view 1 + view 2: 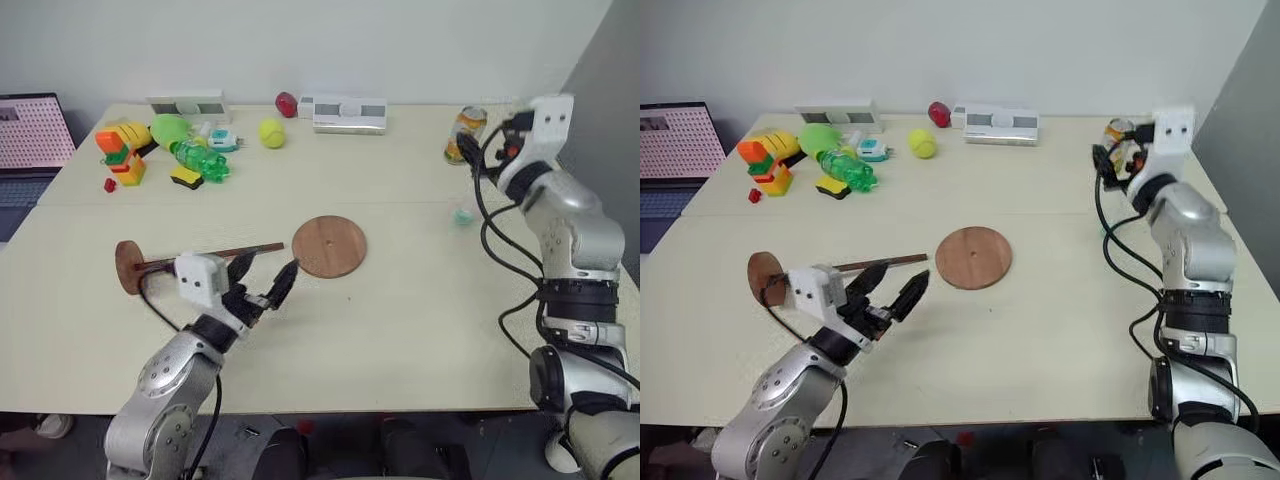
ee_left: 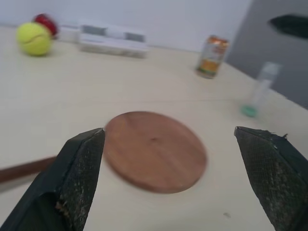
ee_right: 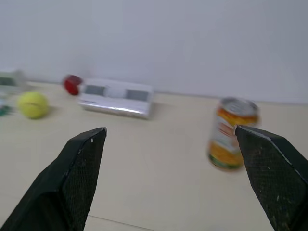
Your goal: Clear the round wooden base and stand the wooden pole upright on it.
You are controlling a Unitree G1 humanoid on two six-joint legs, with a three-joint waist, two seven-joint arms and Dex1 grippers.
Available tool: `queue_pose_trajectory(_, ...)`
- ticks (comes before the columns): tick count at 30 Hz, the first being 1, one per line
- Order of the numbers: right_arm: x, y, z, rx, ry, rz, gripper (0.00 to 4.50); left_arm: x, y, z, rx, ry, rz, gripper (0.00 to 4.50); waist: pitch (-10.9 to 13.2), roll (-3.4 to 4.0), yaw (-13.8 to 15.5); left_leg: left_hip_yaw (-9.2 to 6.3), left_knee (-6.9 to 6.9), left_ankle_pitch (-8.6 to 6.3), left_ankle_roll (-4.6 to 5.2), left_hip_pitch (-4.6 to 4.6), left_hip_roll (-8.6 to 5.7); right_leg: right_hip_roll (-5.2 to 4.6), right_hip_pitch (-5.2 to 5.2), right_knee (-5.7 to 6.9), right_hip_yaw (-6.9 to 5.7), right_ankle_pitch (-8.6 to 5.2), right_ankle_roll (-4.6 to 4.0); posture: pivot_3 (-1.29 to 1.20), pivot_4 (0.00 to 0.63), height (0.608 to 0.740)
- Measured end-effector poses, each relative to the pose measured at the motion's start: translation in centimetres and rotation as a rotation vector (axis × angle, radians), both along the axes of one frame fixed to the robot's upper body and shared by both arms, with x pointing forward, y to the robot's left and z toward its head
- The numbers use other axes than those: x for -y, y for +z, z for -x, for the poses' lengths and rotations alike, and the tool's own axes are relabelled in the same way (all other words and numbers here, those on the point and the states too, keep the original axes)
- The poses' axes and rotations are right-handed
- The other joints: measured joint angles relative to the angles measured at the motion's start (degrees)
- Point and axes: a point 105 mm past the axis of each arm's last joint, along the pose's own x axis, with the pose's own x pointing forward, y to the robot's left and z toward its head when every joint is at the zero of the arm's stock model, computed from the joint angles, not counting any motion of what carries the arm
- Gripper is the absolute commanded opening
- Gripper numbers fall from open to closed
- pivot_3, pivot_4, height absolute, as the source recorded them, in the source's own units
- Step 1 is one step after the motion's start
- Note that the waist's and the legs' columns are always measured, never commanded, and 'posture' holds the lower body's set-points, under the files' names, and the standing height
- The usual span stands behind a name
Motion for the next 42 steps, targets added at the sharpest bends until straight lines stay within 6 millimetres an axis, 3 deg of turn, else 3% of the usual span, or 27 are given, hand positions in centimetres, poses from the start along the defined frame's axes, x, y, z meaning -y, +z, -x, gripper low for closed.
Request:
queue_pose_trajectory(3,-5.3,-1.8,2.5,-0.071,0.322,0.117,4.44,-2.9,-1.1,0.2,-0.043,0.232,0.221,4.50,-0.01,-0.02,0.45,-0.06,0.04,0.00,0.01,-0.01,-0.03,-0.02,0.03,0.00,-0.07,0.00,0.00,0.00,0.150,0.740)
queue_pose_trajectory(9,-8.2,-6.5,6.2,-0.142,0.622,0.354,4.44,-6.5,-1.9,-0.8,-0.023,0.420,0.518,4.50,-0.02,-0.14,1.64,-0.11,0.08,0.00,-0.01,-0.12,-0.12,-0.09,0.05,-0.19,-0.18,0.02,0.04,0.00,0.150,0.740)
queue_pose_trajectory(14,-9.3,-7.2,8.0,-0.108,0.720,0.408,4.44,-7.3,-1.5,-2.2,0.020,0.418,0.674,4.50,-0.02,-0.16,1.43,-0.11,0.05,0.04,-0.08,-0.13,-0.09,-0.07,0.05,-0.24,-0.19,0.03,0.05,0.00,0.150,0.740)
queue_pose_trajectory(18,-10.4,-7.0,10.1,-0.081,0.799,0.403,4.44,-8.4,-2.8,-3.4,0.008,0.440,0.764,4.50,-0.02,-0.17,1.32,-0.13,0.06,0.04,-0.08,-0.12,-0.07,-0.02,0.05,-0.23,-0.19,0.04,0.05,0.00,0.150,0.740)
queue_pose_trajectory(26,-10.6,-6.5,10.5,-0.099,0.773,0.390,4.44,-9.3,-3.0,-5.0,0.011,0.434,0.857,4.50,-0.06,-0.25,1.50,-0.17,0.08,0.09,-0.16,-0.12,-0.10,-0.04,0.08,-0.23,-0.23,0.04,0.06,0.00,0.150,0.740)
queue_pose_trajectory(30,-10.7,-6.2,10.7,-0.103,0.755,0.390,4.44,-9.9,-3.0,-6.7,-0.006,0.428,0.898,4.50,-0.07,-0.30,1.50,-0.25,0.10,0.10,-0.17,-0.12,-0.09,-0.02,0.08,-0.17,-0.29,0.04,0.05,0.00,0.150,0.740)
queue_pose_trajectory(42,-10.1,-6.0,10.3,-0.103,0.715,0.385,4.50,-9.2,-2.5,-7.4,0.001,0.363,0.939,2.15,-0.07,-0.31,1.50,-0.21,0.09,0.12,-0.22,-0.13,-0.10,-0.04,0.07,-0.22,-0.26,0.04,0.05,0.00,0.150,0.740)
